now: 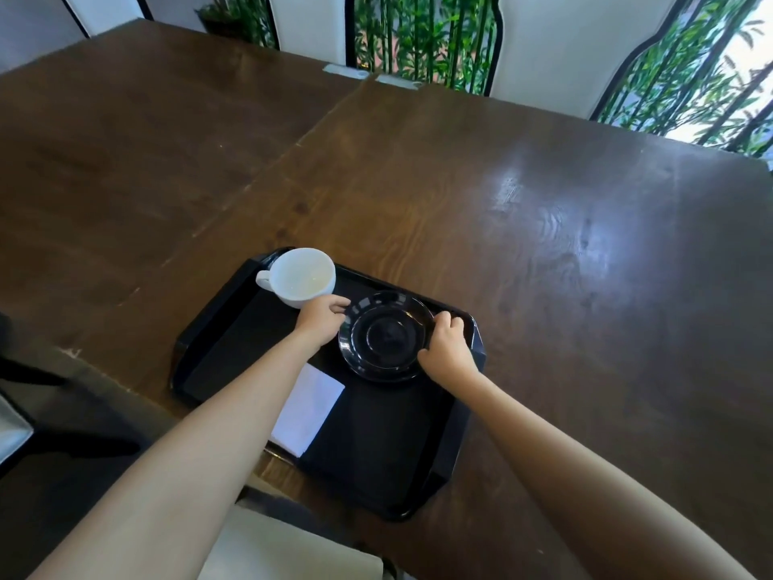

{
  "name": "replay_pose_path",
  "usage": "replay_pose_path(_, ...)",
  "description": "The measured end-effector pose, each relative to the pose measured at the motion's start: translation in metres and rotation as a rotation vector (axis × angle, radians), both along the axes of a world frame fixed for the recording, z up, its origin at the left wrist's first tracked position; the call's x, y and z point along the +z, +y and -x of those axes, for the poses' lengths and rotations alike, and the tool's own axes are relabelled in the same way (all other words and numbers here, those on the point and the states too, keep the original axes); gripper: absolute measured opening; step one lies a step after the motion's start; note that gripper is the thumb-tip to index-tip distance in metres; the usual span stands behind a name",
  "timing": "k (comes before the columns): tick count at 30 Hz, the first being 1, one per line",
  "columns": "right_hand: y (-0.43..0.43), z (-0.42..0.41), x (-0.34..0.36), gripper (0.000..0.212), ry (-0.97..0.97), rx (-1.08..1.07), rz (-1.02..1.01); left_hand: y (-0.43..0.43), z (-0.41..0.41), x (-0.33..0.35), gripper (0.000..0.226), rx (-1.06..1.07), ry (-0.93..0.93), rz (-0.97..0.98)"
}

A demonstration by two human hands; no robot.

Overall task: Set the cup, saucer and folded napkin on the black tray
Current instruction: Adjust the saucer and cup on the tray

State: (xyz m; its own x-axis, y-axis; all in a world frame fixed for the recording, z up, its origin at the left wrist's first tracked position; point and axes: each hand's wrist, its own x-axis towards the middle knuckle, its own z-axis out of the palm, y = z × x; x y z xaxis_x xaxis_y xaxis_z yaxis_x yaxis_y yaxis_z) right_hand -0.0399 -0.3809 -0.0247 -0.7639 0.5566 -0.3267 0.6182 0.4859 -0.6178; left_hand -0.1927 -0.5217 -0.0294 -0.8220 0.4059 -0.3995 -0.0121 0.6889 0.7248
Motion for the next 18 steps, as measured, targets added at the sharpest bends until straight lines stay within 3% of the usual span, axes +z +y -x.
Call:
replay_pose_path(9, -0.011, -0.008, -0.003, 0.042, 0.014, -0.086, 0.020, -0.009, -0.011, -0.007, 0.030, 0.135, -0.070, -0.100)
replay_pose_path(12, -0.008, -0.002, 0.003, 0.044, 0.013, -0.048, -0.208, -0.031, -0.003, -0.001, 0.026, 0.293, -0.179, -0.171)
replay_pose_path(14, -0.005, 0.011, 0.011, 0.049, 0.073, 0.018, -0.328, -0.053, 0.011, 0.007, 0.025, 0.409, -0.154, -0.154)
replay_pose_path(18, -0.003, 0.065, 0.025, 0.054, 0.155, 0.217, -0.118, -0.085, 0.048, 0.025, 0.024, 0.630, -0.015, -0.128)
